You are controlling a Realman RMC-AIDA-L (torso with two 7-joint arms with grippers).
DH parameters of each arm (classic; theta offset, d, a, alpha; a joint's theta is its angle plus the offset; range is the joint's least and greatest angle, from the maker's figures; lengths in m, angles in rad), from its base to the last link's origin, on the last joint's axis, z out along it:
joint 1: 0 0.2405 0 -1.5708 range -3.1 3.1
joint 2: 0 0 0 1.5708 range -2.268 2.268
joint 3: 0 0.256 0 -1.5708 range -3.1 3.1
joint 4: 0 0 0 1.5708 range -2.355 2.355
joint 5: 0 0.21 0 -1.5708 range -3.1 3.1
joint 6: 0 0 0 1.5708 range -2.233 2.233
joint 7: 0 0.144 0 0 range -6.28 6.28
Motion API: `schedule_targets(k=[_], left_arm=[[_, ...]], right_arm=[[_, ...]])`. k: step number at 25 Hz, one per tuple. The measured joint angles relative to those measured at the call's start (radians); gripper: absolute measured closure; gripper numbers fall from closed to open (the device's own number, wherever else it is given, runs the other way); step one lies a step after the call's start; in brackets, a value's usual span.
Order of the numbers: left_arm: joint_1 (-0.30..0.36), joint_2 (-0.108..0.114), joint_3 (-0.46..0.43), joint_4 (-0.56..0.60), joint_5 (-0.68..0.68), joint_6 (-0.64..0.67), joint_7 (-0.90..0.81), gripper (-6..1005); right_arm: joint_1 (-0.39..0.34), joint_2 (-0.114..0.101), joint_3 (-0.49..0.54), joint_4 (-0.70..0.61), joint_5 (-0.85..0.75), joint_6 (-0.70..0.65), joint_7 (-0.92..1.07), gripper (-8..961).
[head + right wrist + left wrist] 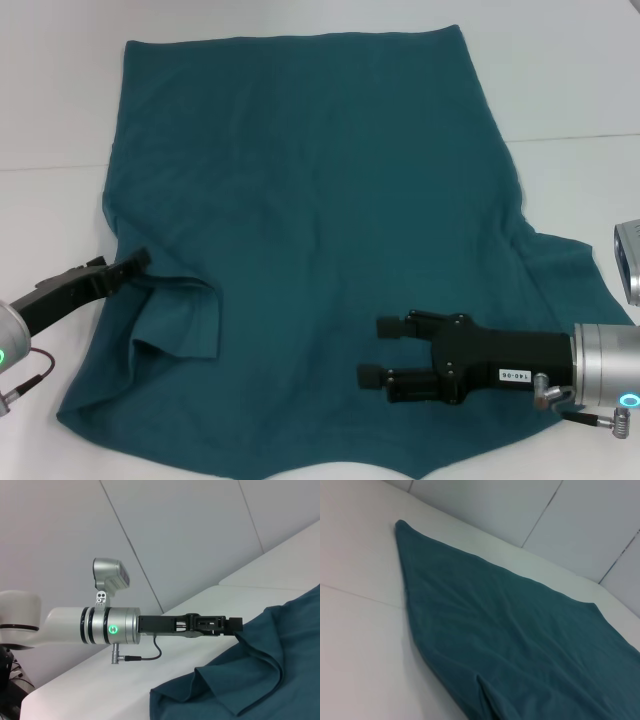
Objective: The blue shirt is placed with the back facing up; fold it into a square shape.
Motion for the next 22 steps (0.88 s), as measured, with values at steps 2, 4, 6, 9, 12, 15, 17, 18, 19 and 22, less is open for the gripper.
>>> schedule_targets(k=[2,4,6,9,12,15,17,18,19,22], left_arm=[[-0.003,0.0,0.006,-0.001,0.002,0.0,0.0,249],[-0.006,0.0,0.013,-0.005,0.004,-0.003,0.0,258],[-0.01,0.0,0.025,-0.009,0.004,-0.006,0.0,266],[-0.012,0.0,0.042,-0.007,0.004,-0.009,0.0,279],[-0.015,-0.001,0.054,-0.005,0.004,-0.013,0.0,342],[-0.02,-0.001,0.069,-0.005,0.005,-0.024,-0.001,509],[-0.023,-0.002,0.072,-0.007,0.005,-0.027,-0.002,583],[-0.025,-0.002,0.074,-0.007,0.004,-0.027,-0.002,602],[-0.027,-0.002,0.078,-0.007,0.002,-0.025,-0.004,621],[-0.04,-0.002,0.083,-0.007,0.0,-0.021,-0.008,678]], right_arm=[[-0.001,0.0,0.0,0.0,0.0,0.0,0.0,12],[-0.002,0.0,0.0,0.0,0.001,0.0,0.0,12],[-0.002,0.0,0.0,-0.001,0.001,0.0,0.0,12],[-0.003,0.0,0.0,-0.001,0.001,0.0,0.0,12],[-0.003,0.0,0.0,-0.001,0.001,0.0,0.0,12],[-0.003,-0.001,0.0,0.0,0.001,0.0,0.0,12],[-0.003,-0.001,0.0,0.001,0.001,0.0,0.0,12],[-0.003,-0.001,0.0,0.002,0.001,0.0,0.0,12],[-0.003,-0.001,0.0,0.002,0.001,0.0,0.0,12],[-0.003,-0.002,0.0,0.002,0.001,0.0,0.0,12]])
